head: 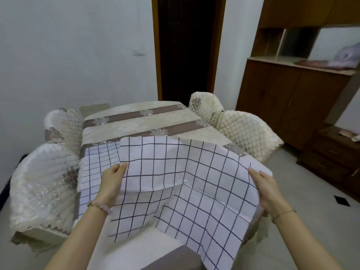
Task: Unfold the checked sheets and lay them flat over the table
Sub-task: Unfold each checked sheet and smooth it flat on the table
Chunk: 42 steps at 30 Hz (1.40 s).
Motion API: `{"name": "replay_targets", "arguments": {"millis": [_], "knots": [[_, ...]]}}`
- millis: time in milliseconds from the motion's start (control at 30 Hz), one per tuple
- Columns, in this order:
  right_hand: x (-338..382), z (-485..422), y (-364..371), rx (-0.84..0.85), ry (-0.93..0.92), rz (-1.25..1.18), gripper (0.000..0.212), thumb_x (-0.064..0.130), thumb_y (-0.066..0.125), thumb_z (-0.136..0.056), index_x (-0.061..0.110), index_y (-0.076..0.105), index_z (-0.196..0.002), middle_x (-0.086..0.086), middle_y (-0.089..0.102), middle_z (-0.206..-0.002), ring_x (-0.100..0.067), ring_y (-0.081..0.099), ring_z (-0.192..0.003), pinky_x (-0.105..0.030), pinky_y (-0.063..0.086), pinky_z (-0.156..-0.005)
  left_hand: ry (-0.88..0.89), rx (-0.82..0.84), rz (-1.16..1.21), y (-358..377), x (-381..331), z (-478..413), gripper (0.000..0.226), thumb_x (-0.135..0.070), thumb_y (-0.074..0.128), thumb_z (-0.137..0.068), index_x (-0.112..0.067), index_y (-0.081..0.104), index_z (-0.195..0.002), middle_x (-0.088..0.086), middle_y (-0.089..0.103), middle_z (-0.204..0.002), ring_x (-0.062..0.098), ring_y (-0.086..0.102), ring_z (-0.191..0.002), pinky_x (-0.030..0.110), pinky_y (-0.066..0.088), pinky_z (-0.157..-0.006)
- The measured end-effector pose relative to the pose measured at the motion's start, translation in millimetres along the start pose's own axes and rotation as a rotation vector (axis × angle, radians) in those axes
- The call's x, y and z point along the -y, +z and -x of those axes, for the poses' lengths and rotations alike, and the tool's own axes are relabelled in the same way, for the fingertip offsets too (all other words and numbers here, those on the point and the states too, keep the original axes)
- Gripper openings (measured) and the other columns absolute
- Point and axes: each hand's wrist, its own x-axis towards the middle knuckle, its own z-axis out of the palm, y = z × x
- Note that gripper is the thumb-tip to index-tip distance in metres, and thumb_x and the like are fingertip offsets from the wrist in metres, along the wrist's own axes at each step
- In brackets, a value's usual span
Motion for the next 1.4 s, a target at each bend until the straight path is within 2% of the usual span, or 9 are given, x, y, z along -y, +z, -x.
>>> {"name": "replay_targets", "arguments": {"millis": [233, 367, 600, 733, 867, 1000, 1133, 1233, 1400], "knots": [[4.1, 4.5, -34.0, -0.185, -0.031, 0.03, 0.038, 0.019, 0.061, -0.09, -0.003, 0.059, -0.121, -0.017, 0.066, -0.116, -0.03, 0.063, -0.101, -0.047, 0.047, -0.098, 0.026, 0.106, -0.026, 25.4, 2.8, 14.1, 0.022, -0.025, 0.055, -0.093, -0.008, 0.063, -0.081, 0.006, 0.057, -0.084, 0.017, 0.049, -0.081, 0.023, 0.037, -0.07], [7.2, 25.0, -65.2, -0.206, 0.018, -0.035, 0.032, 0.014, 0.056, -0.093, -0.004, 0.058, -0.119, -0.012, 0.065, -0.103, -0.022, 0.06, -0.079, -0.035, 0.049, -0.077, 0.021, 0.186, 0.026, 44.7, 2.3, 13.9, 0.031, -0.026, 0.058, -0.091, 0.004, 0.066, -0.088, 0.012, 0.062, -0.084, 0.022, 0.054, -0.082, 0.034, 0.042, -0.075], [-2.5, 70.6, -164.8, -0.373, 0.06, -0.119, 0.041, 0.021, 0.056, -0.092, -0.002, 0.057, -0.125, -0.013, 0.068, -0.106, -0.025, 0.063, -0.096, -0.034, 0.048, -0.085, -0.016, 0.397, -0.008, 109.3, 17.4, 32.6, 0.041, -0.053, 0.06, -0.072, -0.012, 0.061, -0.077, 0.005, 0.052, -0.077, 0.018, 0.047, -0.075, 0.036, 0.037, -0.072], [-22.3, 94.3, -215.2, -0.447, 0.101, -0.142, 0.041, 0.026, 0.055, -0.092, 0.003, 0.055, -0.127, -0.006, 0.058, -0.122, -0.021, 0.057, -0.095, -0.029, 0.041, -0.081, -0.031, 0.501, -0.047, 163.2, 28.4, 69.8, 0.032, -0.025, 0.058, -0.09, 0.003, 0.062, -0.075, 0.009, 0.054, -0.074, 0.016, 0.046, -0.073, 0.03, 0.036, -0.064], [-74.0, 90.2, -301.2, -0.477, 0.186, -0.196, 0.092, 0.051, 0.087, -0.047, 0.005, 0.062, -0.123, -0.014, 0.067, -0.118, -0.028, 0.064, -0.107, -0.044, 0.045, -0.101, -0.037, 0.545, -0.166, 211.2, 48.1, 94.3, 0.04, -0.032, 0.057, -0.089, 0.005, 0.058, -0.074, 0.009, 0.052, -0.068, 0.017, 0.046, -0.067, 0.032, 0.037, -0.065], [-85.0, 104.1, -341.2, -0.404, 0.381, -0.305, 0.033, 0.031, 0.056, -0.091, 0.008, 0.065, -0.114, -0.019, 0.071, -0.106, -0.034, 0.063, -0.103, -0.046, 0.047, -0.093, -0.057, 0.566, -0.204, 273.9, 61.8, 131.9, 0.038, -0.028, 0.054, -0.093, 0.003, 0.056, -0.07, 0.009, 0.044, -0.063, 0.018, 0.039, -0.062, 0.032, 0.032, -0.061], [-100.8, 111.9, -391.3, -0.273, 0.491, -0.351, 0.035, 0.025, 0.065, -0.083, 0.002, 0.064, -0.109, -0.024, 0.071, -0.098, -0.03, 0.071, -0.082, -0.038, 0.059, -0.067, -0.074, 0.574, -0.225, 347.4, 62.1, 170.8, 0.034, -0.023, 0.054, -0.093, 0.003, 0.062, -0.073, 0.012, 0.062, -0.068, 0.022, 0.054, -0.066, 0.033, 0.043, -0.063], [-97.2, 104.8, -437.1, -0.328, 0.514, -0.232, 0.062, 0.028, 0.088, -0.051, -0.001, 0.066, -0.101, -0.025, 0.07, -0.099, -0.026, 0.07, -0.073, -0.032, 0.056, -0.06, -0.073, 0.597, -0.229, 398.1, 56.1, 184.8, 0.036, -0.024, 0.055, -0.092, 0.01, 0.06, -0.081, 0.013, 0.057, -0.072, 0.019, 0.052, -0.07, 0.033, 0.042, -0.064], [-62.7, 58.4, -522.8, -0.558, 0.442, -0.197, 0.023, 0.014, 0.06, -0.089, -0.004, 0.066, -0.102, -0.019, 0.074, -0.083, -0.027, 0.072, -0.065, -0.032, 0.058, -0.058, -0.067, 0.65, -0.213, 474.4, 28.5, 187.3, 0.035, -0.027, 0.056, -0.091, 0.006, 0.062, -0.082, 0.012, 0.059, -0.074, 0.02, 0.052, -0.071, 0.034, 0.043, -0.067]]}}
